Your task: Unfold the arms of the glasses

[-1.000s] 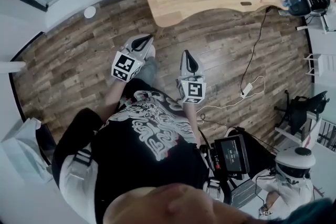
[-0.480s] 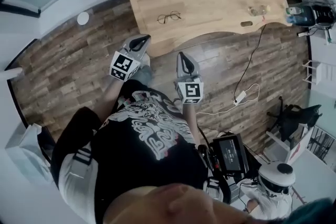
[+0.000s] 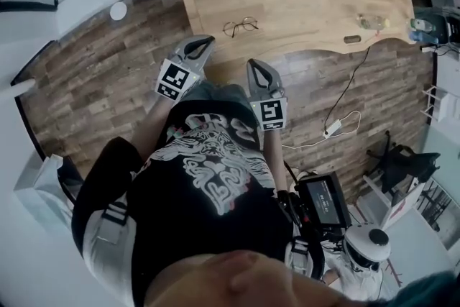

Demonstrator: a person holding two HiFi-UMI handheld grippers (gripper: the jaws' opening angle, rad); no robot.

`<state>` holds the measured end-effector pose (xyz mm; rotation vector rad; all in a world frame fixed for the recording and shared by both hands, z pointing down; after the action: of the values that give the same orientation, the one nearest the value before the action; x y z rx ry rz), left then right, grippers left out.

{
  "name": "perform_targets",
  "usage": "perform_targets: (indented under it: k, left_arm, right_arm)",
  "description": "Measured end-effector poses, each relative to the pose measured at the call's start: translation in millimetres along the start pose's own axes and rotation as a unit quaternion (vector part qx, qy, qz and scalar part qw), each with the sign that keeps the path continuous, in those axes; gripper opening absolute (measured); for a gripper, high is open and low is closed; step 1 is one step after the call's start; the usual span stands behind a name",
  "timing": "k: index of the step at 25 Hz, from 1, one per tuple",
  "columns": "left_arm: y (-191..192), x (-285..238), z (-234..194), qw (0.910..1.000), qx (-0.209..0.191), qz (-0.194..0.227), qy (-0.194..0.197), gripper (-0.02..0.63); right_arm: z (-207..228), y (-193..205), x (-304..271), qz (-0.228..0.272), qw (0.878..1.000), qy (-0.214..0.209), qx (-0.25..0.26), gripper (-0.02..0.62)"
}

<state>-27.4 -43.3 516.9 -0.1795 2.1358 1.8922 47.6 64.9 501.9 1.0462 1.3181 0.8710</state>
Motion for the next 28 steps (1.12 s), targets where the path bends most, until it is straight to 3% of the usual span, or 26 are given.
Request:
perform_targets:
  k: [5, 11, 16, 21, 28]
  left_arm:
    - [15, -9, -20, 0.9993, 0.007, -0.021, -0.028, -0.011]
    - [16, -22, -34, 0.996, -0.007, -0.048, -0.075, -0.011]
    - [23, -41, -32, 0.9931, 0.001, -0.067, -0.096, -0.011]
    - [40, -66, -33, 0.9918, 0.001, -0.092, -0.088, -0.011]
    - [73, -92, -26, 0.9873, 0.034, -0.132, -0.082, -0.011]
  right_arm:
    - [17, 1, -32, -0.032, 0.997, -0.049, 0.053, -0.002]
    - [53, 12, -69, -0.075, 0.978, -0.119, 0.155, -0.002]
    - [65, 25, -88, -0.082, 0.964, -0.175, 0.183, -0.002]
    - [78, 48, -109, -0.106, 0.949, -0.214, 0.205, 0.0]
    - [84, 76, -126, -0.136, 0.931, -0.256, 0.222, 0.0]
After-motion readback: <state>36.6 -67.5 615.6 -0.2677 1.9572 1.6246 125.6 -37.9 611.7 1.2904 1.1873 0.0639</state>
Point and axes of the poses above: the fingertips, and each gripper's own axes: x backward along the fingers, z to its right, y out of its underside, the point moved 2 cm from there along x, backward along the fingers, and after that the axes turned 6 degrees about z, right-handed, at the moved point
